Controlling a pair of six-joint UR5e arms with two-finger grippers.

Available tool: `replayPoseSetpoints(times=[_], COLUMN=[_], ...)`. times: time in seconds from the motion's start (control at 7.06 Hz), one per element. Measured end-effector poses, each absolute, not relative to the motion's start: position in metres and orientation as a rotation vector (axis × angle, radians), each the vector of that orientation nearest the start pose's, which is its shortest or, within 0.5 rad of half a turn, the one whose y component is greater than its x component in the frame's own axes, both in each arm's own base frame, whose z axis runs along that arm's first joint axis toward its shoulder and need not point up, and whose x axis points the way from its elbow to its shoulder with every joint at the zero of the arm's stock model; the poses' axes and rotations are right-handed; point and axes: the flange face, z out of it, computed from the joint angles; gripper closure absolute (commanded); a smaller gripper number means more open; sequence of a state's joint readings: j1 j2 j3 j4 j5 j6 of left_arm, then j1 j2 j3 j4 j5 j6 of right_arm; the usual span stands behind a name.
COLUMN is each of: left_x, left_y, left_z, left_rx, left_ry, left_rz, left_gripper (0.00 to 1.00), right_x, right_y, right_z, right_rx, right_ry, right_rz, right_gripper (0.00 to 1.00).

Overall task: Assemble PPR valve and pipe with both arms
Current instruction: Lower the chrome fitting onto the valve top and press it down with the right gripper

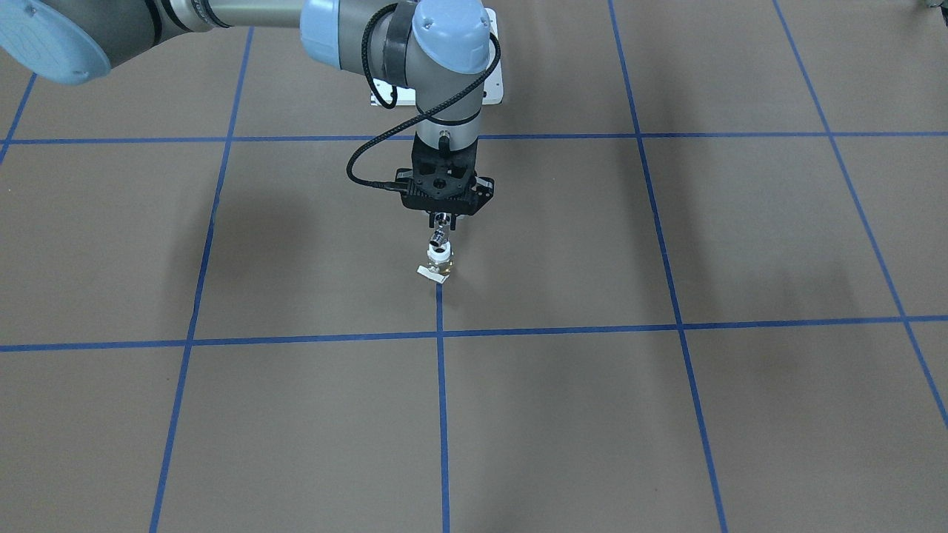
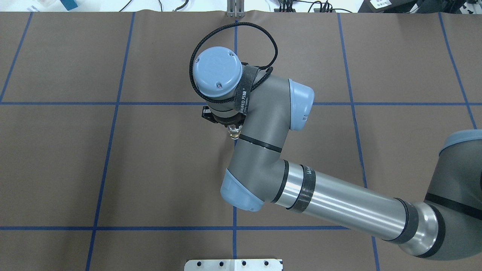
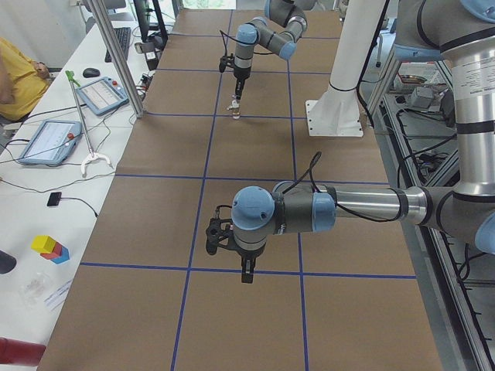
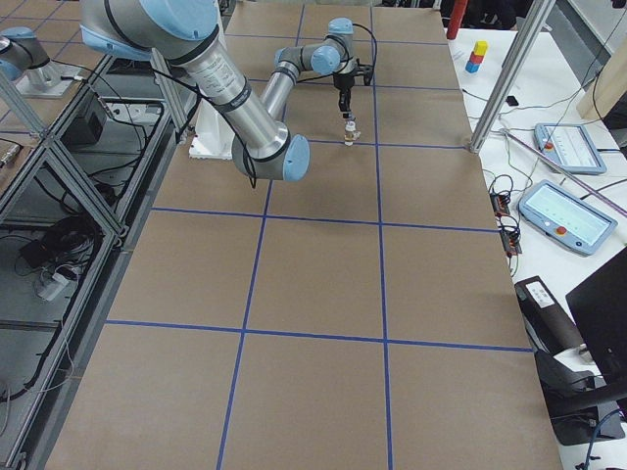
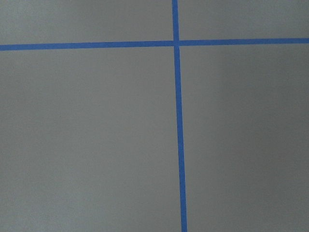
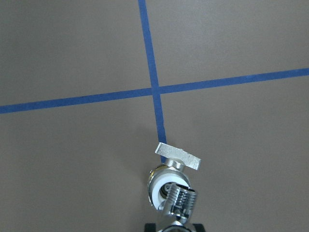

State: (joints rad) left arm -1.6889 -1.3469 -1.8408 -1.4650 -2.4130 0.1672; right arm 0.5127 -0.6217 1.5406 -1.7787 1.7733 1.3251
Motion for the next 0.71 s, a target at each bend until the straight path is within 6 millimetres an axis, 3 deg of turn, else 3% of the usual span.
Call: replayPoseSetpoints(times=[0.71], left_x=[-0.1049], left_y=[-0.3835], left_z=[0.6308], left_rx=[0.064], left_ry=[0.841], left_rz=[0.021], left_gripper=[0.0], right_x=[-0.5714], right_y=[-0.4578], right_z=[0.1094], right_rx=[0.102], right_ry=[-0.721], right_rz=[0.191], right_gripper=[1.0])
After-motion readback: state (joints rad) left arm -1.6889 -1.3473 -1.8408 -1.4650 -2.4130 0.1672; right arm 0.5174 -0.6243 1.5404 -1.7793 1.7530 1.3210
